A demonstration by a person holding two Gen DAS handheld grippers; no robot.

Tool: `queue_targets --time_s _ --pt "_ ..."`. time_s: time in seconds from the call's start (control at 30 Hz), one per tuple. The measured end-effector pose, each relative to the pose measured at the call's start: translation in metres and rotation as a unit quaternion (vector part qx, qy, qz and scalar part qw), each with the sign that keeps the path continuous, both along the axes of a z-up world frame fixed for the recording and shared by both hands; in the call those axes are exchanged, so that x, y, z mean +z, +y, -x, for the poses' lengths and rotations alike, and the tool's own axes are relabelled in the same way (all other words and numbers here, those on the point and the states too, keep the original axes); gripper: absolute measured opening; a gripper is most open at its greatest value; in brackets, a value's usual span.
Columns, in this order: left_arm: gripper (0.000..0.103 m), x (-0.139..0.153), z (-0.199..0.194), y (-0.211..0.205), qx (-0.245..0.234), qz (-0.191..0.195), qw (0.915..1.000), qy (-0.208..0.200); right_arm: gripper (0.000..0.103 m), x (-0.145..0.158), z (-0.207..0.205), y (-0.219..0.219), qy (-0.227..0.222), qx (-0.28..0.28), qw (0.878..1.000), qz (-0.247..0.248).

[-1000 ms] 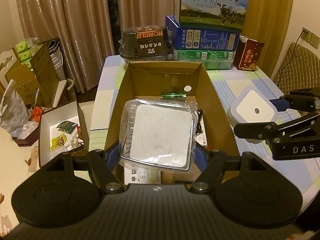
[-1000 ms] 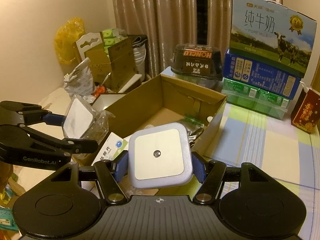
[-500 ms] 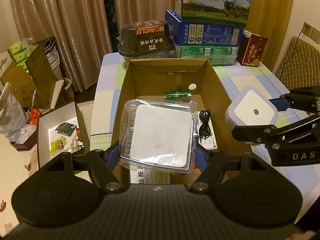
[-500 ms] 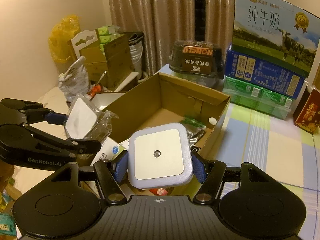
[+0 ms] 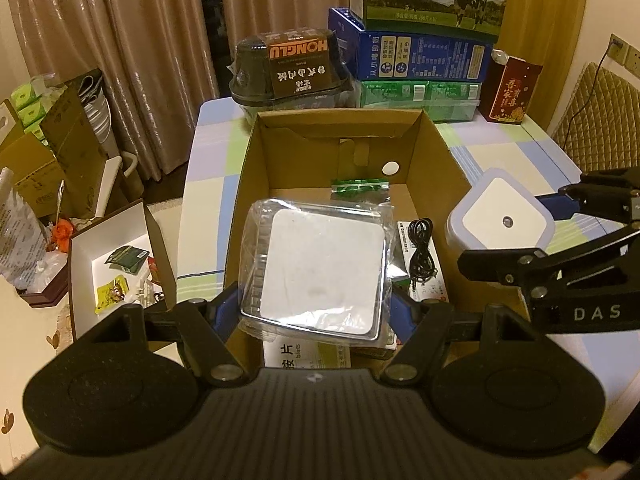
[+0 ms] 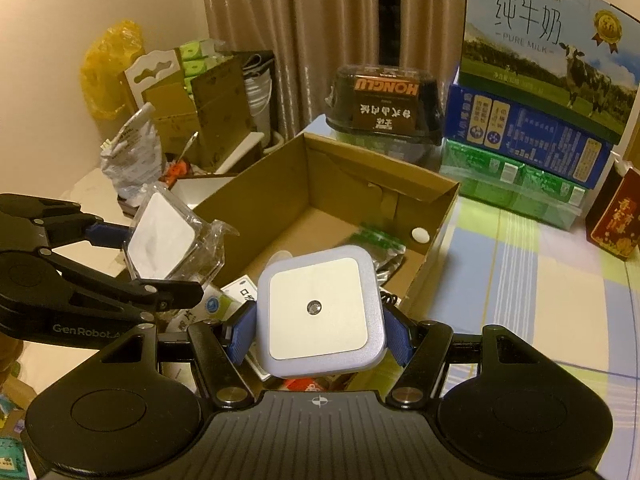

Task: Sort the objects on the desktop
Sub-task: 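Lower the wrapped pad into the box with the left tool while the right lowers the night-light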

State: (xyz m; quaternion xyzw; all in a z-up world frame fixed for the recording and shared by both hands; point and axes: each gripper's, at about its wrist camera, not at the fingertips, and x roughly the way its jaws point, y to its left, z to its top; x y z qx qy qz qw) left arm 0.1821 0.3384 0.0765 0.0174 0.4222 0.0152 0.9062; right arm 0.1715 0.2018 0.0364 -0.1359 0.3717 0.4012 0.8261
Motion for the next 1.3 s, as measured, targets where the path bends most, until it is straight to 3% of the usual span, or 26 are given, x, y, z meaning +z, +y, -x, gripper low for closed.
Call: queue_targets --time_s 1.3 --pt "0.069 -0.018 -0.064 0.014 -0.005 0.006 0.9999 0.011 0.063 -0.012 -0.045 0.014 0.001 -0.009 1.0 -0.002"
